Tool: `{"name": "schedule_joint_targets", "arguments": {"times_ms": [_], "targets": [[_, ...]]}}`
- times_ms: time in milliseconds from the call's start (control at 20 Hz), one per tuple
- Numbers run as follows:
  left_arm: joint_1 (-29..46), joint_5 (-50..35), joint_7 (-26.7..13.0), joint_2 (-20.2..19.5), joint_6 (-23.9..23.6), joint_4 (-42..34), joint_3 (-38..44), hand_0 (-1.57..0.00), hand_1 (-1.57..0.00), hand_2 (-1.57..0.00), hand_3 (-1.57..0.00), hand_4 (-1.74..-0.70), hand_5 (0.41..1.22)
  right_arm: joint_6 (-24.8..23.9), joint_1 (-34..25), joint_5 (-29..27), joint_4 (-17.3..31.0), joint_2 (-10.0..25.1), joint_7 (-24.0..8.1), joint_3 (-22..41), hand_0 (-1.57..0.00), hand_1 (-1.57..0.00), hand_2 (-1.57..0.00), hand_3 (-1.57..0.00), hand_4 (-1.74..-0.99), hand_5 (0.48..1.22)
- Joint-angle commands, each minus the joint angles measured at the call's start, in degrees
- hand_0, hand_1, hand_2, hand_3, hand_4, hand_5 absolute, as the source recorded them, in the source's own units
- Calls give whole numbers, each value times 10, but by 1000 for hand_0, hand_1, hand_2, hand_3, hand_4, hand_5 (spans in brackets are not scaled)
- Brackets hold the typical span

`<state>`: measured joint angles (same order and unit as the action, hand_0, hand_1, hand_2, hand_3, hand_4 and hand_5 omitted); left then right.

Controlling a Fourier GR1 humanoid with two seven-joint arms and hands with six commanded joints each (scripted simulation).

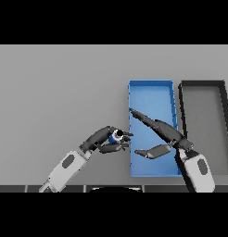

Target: Pick up the blue pipe and place it into the blue bin.

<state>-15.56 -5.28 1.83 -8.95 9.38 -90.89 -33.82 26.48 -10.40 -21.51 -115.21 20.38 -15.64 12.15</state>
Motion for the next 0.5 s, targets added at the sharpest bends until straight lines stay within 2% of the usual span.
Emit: {"name": "schedule_joint_targets", "arguments": {"times_ms": [0,200,300,450], "targets": [[1,0,-1,2,0,-2,-3,-1571,-1571,-1571,-1484,-1741,1221,6,-18,13,10,-6,-7,13,1,1,1,1,-1306,521],[0,-9,9,0,12,1,2,-1571,-1571,-1571,-1502,-1741,1221,21,-72,17,29,-28,-33,47,1,1,1,1,-1241,530],[-1,-13,16,2,22,11,2,-1571,-1571,-1571,-1525,-1741,1221,23,-95,17,38,-46,-56,69,1,1,1,1,-1230,532],[2,-14,13,-7,25,-1,4,-1571,-1571,-1571,-1538,-1741,1221,26,-127,28,66,-71,-59,83,1,1,1,1,-1222,519]]}}
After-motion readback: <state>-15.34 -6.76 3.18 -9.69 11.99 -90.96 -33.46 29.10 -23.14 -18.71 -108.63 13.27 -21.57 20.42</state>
